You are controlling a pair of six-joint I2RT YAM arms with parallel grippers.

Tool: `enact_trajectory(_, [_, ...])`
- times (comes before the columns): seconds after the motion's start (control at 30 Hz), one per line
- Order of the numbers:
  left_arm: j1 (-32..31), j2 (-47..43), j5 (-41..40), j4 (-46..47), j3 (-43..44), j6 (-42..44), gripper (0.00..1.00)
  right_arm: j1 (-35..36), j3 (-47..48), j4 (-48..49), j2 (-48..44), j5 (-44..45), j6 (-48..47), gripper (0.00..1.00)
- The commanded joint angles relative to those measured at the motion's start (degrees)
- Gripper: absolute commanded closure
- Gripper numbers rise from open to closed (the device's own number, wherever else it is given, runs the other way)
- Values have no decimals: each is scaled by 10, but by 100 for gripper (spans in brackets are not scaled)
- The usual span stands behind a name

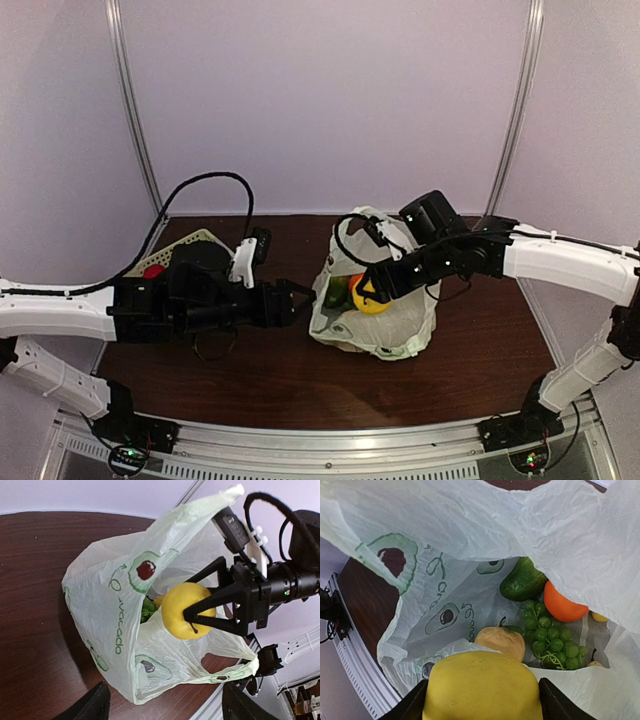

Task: Untie the knot of the plastic bag and take out the fruit
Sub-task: Pick up the fake fruit from the takeout bag.

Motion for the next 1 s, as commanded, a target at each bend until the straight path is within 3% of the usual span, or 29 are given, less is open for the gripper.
enact_trajectory(0.0, [-5, -30, 21, 12, -10, 17, 21, 10, -55, 49, -61, -72, 18, 32])
enact_trajectory(0.23, [-17, -38, 86, 87, -3, 34, 18, 26, -149, 125, -152, -149, 47, 32])
enact_trajectory(0.43, [-26, -34, 88, 84, 11, 56, 16, 40, -169, 183, -190, -173, 94, 32])
enact_trajectory(0.6, [-3, -74, 39, -2, 6, 29, 8, 93, -112, 185, -186, -139, 89, 32])
enact_trajectory(0.8, [89, -123, 80, -91, 18, 47, 7, 148, 7, 148, -102, -71, 70, 33])
enact_trajectory(0.97, [99, -159, 171, -21, 15, 106, 5, 151, 46, 195, -59, -59, 98, 33])
